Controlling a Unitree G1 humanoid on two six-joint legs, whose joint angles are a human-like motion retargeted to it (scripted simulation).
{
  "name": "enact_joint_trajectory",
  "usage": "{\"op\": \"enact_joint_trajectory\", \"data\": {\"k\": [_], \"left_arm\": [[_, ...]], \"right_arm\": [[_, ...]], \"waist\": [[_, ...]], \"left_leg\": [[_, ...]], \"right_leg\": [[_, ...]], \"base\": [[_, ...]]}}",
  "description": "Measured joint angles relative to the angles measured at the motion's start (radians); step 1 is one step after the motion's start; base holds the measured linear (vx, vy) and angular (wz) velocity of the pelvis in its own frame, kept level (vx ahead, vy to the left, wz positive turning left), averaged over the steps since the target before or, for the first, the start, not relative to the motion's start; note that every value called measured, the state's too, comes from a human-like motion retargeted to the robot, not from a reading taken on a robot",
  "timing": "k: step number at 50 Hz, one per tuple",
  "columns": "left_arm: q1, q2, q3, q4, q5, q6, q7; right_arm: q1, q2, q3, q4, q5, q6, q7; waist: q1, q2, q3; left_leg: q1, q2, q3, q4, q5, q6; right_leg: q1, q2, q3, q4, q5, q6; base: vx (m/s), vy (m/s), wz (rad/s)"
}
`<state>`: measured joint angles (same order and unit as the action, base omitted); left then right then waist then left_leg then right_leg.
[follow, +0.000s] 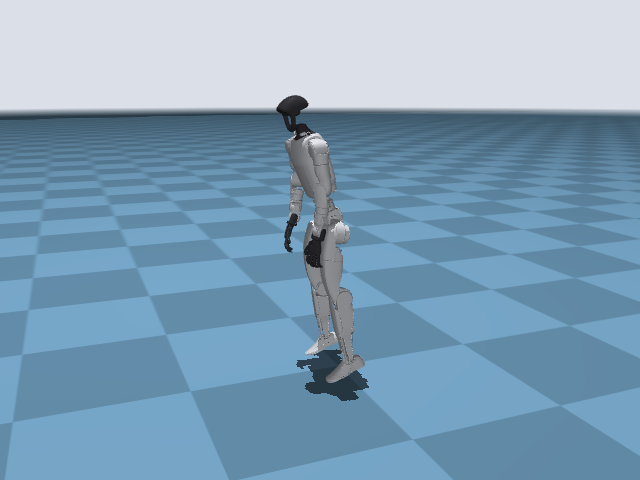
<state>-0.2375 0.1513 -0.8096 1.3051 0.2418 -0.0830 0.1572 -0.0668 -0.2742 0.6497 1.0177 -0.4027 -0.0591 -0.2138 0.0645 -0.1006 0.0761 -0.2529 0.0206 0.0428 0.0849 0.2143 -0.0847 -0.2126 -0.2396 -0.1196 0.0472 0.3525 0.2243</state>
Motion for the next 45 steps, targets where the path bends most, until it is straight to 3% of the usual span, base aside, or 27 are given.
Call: {"op": "enact_joint_trajectory", "data": {"k": [2, 5, 9, 18, 22, 23, 24, 28, 30, 33, 40, 42, 45], "left_arm": [[0.067, 0.023, 0.016, -0.059, 0.002, -0.044, -0.053], [0.116, 0.024, 0.073, -0.097, -0.056, -0.047, -0.158], [0.105, 0.015, 0.177, -0.090, -0.145, 0.020, -0.213], [0.024, 0.066, 0.236, -0.166, -0.234, 0.046, -0.187], [0.018, 0.141, 0.225, -0.344, -0.242, 0.022, -0.196], [0.003, 0.168, 0.219, -0.398, -0.244, 0.016, -0.185], [-0.027, 0.197, 0.219, -0.447, -0.240, 0.016, -0.169], [-0.168, 0.267, 0.267, -0.532, -0.178, 0.034, -0.096], [-0.174, 0.253, 0.301, -0.501, -0.119, 0.052, -0.064], [-0.105, 0.182, 0.326, -0.400, -0.099, 0.066, -0.020], [0.134, 0.114, 0.370, -0.260, -0.094, 0.029, 0.021], [0.174, 0.109, 0.411, -0.250, -0.145, 0.031, 0.007], [0.172, 0.096, 0.452, -0.194, -0.229, 0.043, -0.024]], "right_arm": [[0.051, 0.016, -0.089, 0.031, 0.054, -0.017, 0.031], [0.054, 0.048, -0.273, 0.136, 0.291, 0.002, 0.075], [0.002, 0.025, -0.417, 0.220, 0.526, 0.042, 0.125], [-0.006, -0.137, -0.371, 0.052, 0.545, 0.023, 0.184], [0.000, -0.261, -0.358, -0.127, 0.460, 0.002, 0.206], [-0.006, -0.298, -0.352, -0.191, 0.449, -0.003, 0.196], [-0.022, -0.335, -0.350, -0.258, 0.452, -0.007, 0.177], [-0.130, -0.421, -0.353, -0.457, 0.439, -0.043, 0.057], [-0.150, -0.404, -0.357, -0.478, 0.374, -0.068, -0.014], [-0.115, -0.318, -0.353, -0.424, 0.301, -0.093, -0.095], [0.034, -0.117, -0.397, -0.290, 0.315, -0.118, -0.081], [0.040, -0.097, -0.396, -0.280, 0.352, -0.115, -0.076], [0.018, -0.089, -0.372, -0.263, 0.397, -0.104, -0.078]], "waist": [[-0.008, 0.017, -0.046], [-0.017, 0.034, -0.103], [-0.015, 0.048, -0.145], [0.052, 0.029, -0.184], [0.072, 0.036, -0.203], [0.075, 0.035, -0.198], [0.074, 0.031, -0.183], [0.041, 0.029, -0.073], [-0.003, 0.050, -0.024], [-0.052, 0.088, -0.019], [-0.028, 0.056, -0.193], [-0.023, 0.048, -0.205], [-0.014, 0.045, -0.170]], "left_leg": [[0.067, 0.038, 0.009, -0.075, -0.070, -0.028], [0.115, 0.042, 0.126, -0.072, -0.151, -0.052], [0.146, 0.028, 0.167, 0.000, -0.120, -0.042], [0.205, -0.023, 0.006, 0.039, -0.087, -0.035], [0.218, -0.033, -0.091, 0.027, 0.036, -0.057], [0.218, -0.036, -0.112, 0.040, 0.012, -0.064], [0.216, -0.037, -0.121, 0.073, -0.085, -0.064], [0.155, -0.028, -0.097, 0.393, -0.742, -0.006], [0.087, -0.019, -0.102, 0.618, -0.906, 0.066], [0.060, -0.008, -0.133, 0.684, -0.862, 0.101], [0.188, -0.012, -0.037, 0.212, -0.614, 0.049], [0.193, -0.012, 0.002, 0.146, -0.588, 0.057], [0.201, -0.012, 0.013, 0.095, -0.592, 0.065]], "right_leg": [[0.063, 0.056, 0.031, -0.065, -0.030, 0.038], [0.111, 0.073, -0.014, -0.061, -0.145, 0.038], [0.144, 0.075, -0.043, -0.004, -0.159, -0.021], [0.176, 0.055, 0.018, 0.008, -0.098, -0.011], [0.177, 0.036, 0.018, 0.005, 0.025, 0.000], [0.176, 0.034, 0.036, 0.018, -0.010, -0.004], [0.172, 0.033, 0.053, 0.052, -0.122, -0.022], [0.108, 0.022, 0.056, 0.384, -0.814, -0.103], [0.077, 0.014, 0.017, 0.580, -0.994, -0.156], [0.109, 0.027, -0.030, 0.578, -0.953, -0.174], [0.180, 0.039, -0.015, 0.157, -0.675, -0.075], [0.174, 0.040, -0.008, 0.102, -0.653, -0.063], [0.172, 0.043, -0.004, 0.061, -0.649, -0.047]], "base": [[0.37, -0.16, -0.02], [0.24, 0.04, 0.00], [0.10, 0.04, -0.06], [0.07, 0.01, -0.25], [0.03, 0.01, -0.24], [-0.06, 0.00, -0.11], [-0.10, 0.00, -0.03], [-0.16, -0.01, 0.22], [-0.07, -0.01, 0.78], [0.06, -0.02, 0.60], [0.11, -0.03, -0.23], [-0.01, 0.00, -0.10], [-0.08, 0.02, -0.07]]}}
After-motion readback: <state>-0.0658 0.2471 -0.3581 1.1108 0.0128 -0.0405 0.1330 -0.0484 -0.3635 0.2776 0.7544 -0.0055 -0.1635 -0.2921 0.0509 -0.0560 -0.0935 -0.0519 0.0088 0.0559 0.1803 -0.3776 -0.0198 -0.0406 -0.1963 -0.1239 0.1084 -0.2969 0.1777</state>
